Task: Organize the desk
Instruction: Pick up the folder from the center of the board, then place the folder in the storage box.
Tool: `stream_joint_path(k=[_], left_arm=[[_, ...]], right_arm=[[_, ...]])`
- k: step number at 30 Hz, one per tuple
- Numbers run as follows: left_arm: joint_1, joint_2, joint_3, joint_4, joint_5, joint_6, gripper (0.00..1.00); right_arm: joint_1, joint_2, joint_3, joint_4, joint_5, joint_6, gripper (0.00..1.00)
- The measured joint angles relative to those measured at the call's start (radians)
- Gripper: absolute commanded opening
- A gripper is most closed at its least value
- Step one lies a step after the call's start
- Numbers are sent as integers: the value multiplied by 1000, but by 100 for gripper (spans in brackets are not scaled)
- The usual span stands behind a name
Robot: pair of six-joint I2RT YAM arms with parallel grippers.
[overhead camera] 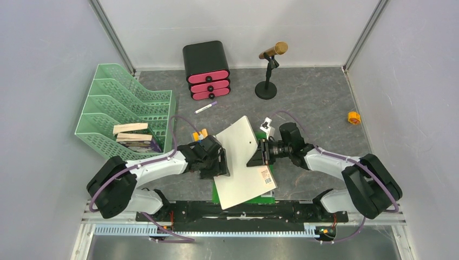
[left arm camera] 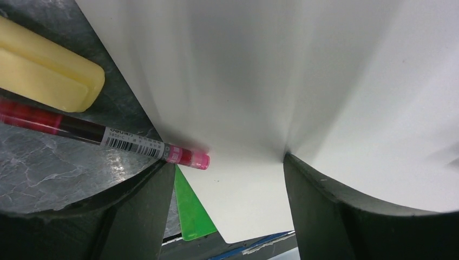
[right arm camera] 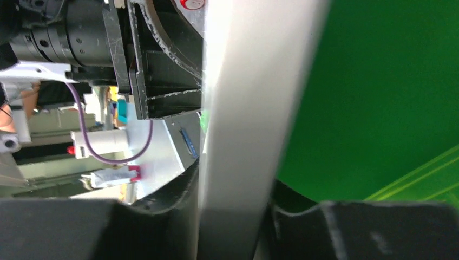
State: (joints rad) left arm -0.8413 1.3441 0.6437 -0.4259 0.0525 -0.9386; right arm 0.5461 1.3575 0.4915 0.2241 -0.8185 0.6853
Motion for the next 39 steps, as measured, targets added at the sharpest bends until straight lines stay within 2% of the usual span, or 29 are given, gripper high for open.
stream_joint_path(k=[4, 7, 19, 28, 32, 39], left_arm=[[-2, -19, -15, 16, 2, 1, 80], [-3, -34, -23, 22, 1, 1, 81], [-24, -201, 16, 2, -77, 35, 88], [-24, -475, 45, -21, -164, 82, 99], [-24, -565, 67, -39, -194, 105, 100], [-24, -579, 148, -74, -233, 140, 100]], right_arm=[[-1, 0, 4, -25, -2, 6, 8], [0, 0, 19, -54, 1, -3, 0], [28, -47, 186, -277, 9, -148, 0], [-5, -121, 361, -443, 66, -333, 0], [-23, -134, 389, -481, 99, -370, 0], [-27, -136, 394, -497, 124, -393, 0]])
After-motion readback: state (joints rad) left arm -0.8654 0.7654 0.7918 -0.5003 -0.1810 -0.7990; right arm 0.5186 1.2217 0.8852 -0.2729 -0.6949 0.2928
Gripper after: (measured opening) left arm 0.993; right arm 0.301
